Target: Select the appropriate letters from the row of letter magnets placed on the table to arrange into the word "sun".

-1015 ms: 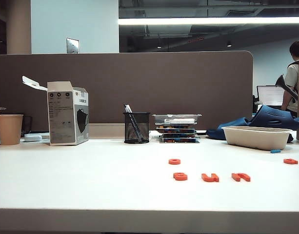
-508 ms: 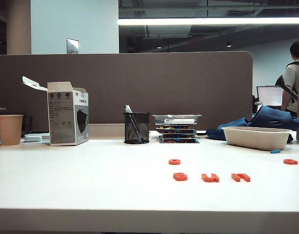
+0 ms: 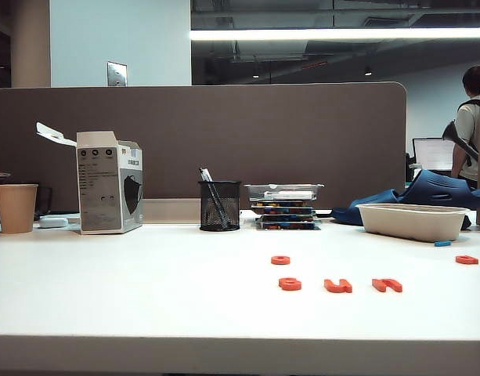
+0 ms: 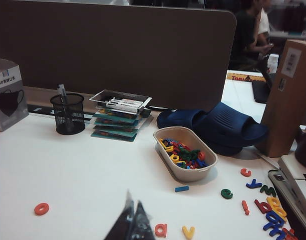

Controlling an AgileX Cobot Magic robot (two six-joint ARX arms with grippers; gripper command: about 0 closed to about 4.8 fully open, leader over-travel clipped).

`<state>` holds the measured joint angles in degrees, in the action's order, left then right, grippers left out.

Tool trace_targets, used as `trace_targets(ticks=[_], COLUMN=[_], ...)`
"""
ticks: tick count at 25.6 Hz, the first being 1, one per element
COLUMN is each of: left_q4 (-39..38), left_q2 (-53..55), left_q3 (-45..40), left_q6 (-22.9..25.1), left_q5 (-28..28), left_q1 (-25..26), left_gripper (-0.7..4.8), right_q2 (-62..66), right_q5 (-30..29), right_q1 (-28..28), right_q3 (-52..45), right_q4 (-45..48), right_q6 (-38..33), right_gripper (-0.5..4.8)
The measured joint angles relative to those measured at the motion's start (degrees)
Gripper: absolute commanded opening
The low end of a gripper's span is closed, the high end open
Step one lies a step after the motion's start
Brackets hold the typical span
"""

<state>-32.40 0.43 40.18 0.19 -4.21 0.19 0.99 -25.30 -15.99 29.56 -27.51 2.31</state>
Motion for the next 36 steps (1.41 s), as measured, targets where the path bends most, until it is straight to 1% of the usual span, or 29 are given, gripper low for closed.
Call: trace_targets(ticks=[3, 5, 9, 11, 14, 15, 16, 18, 21, 23, 24, 27, 29, 36], left_q4=[0.72, 3.63, 11.04, 13.97, 16.92, 17.42, 19.71, 22.12, 25.9, 28.65, 30.62, 32.24, 33.51, 39.91], left_q2=[-0.31, -0.28, -0.28, -0.31, -0.28, -0.26, -0.28, -0.28, -0.28, -0.28, -0.28, -0.33, -0.31, -0.31], left_q3=[-2.29, -5.62, -10.49, -12.92, -17.22, -18.14, -20.11, -21.77, -24.22, -25.73, -26.86, -28.11, -30.56, -35.87], left_q6=[0.0, 0.0, 0.0, 0.0, 0.0, 0.0, 0.0, 0.0, -0.02, 0.0, 0.0, -0.02, -0.02, 0.0], left_q5=[-1.4, -3.28, -3.8, -3.82, -4.26, -4.57, -5.07, -5.55, -5.77, -5.79, -5.79, -5.79, -5.79, -5.81], left_q1=[-0.09, -0.11, -0.11, -0.11, -0.11, -0.13, -0.15, -0.15, -0.22, -0.22, -0.22, -0.22, -0.22, -0.22], left_gripper=[-0.06, -0.06, -0.06, -0.06, -0.06, -0.06, -0.06, -0.06, -0.06, -0.06, -0.06, -0.06, -0.06, -0.06], right_q2=[-0.61, -0.61, -0.61, -0.61, -0.61, -0.61, -0.61, -0.61, -0.61, -0.61, -0.63, -0.63, -0.63, -0.63], right_q5=[-0.11, -0.26, -0.2, 1.86, 5.49, 6.78, 9.31, 11.78, 15.28, 16.35, 16.46, 16.72, 17.81, 17.81], right_q1=[-0.02, -0.07, -0.07, 0.57, 4.26, 5.99, 9.7, 12.57, 14.97, 16.48, 17.14, 17.4, 17.49, 17.51], right_q3=[-1.86, -3.48, -6.08, -7.65, -8.81, -8.94, -9.27, -9.33, -9.75, -11.61, -14.34, -18.49, -23.21, -27.45], right_q4=[-1.84, -0.11, 3.98, 6.25, 6.71, 6.84, 7.3, 7.26, 8.79, 11.54, 13.64, 17.35, 23.32, 28.0], right_q6=[-1.97, -2.84, -2.93, -2.99, -3.15, -3.13, -2.62, -1.7, -1.27, -1.16, -1.16, -1.05, -0.66, 0.28], right_gripper=[-0.08, -0.08, -0.08, -0.08, -0.08, -0.08, -0.08, -0.08, -0.08, -0.08, -0.08, -0.08, -0.08, -0.08])
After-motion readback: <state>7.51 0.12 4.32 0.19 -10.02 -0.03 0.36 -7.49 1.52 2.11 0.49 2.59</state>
